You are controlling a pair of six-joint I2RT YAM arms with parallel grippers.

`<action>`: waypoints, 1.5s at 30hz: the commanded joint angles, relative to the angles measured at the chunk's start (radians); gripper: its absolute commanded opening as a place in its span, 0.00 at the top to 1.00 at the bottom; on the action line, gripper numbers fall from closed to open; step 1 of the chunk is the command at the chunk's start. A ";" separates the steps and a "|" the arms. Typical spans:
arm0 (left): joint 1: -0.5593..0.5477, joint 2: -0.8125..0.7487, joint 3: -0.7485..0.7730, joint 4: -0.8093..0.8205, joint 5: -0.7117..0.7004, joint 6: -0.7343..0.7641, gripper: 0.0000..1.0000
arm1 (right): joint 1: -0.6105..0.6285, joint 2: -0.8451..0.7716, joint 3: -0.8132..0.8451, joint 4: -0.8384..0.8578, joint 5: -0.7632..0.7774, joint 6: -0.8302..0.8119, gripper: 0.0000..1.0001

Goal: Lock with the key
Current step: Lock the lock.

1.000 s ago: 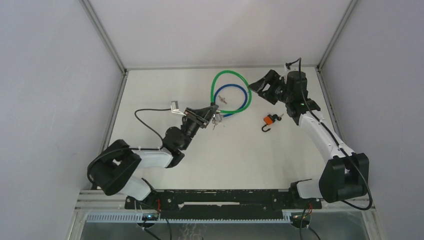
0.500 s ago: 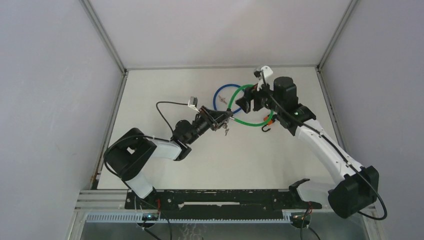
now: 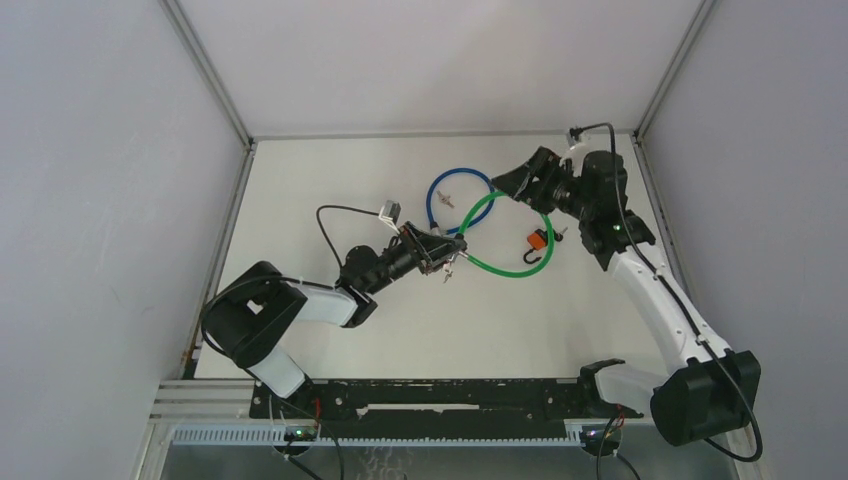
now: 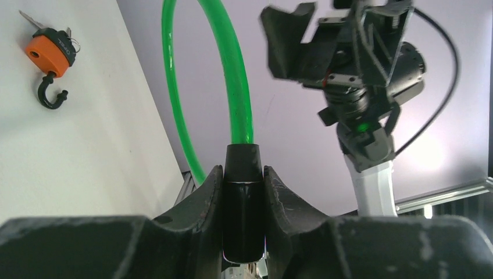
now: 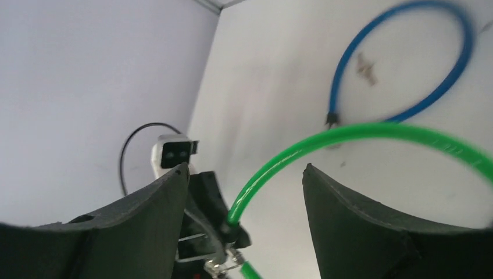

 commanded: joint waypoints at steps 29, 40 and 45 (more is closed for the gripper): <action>0.008 0.012 0.005 0.133 0.066 -0.016 1.00 | 0.119 0.222 -0.161 0.334 -0.090 0.583 1.00; 0.010 0.016 -0.014 0.134 0.032 0.003 0.65 | 0.109 0.149 -0.161 0.219 0.012 0.565 1.00; 0.014 0.020 -0.025 0.133 0.015 0.002 0.46 | 0.092 0.128 -0.160 0.165 0.030 0.564 1.00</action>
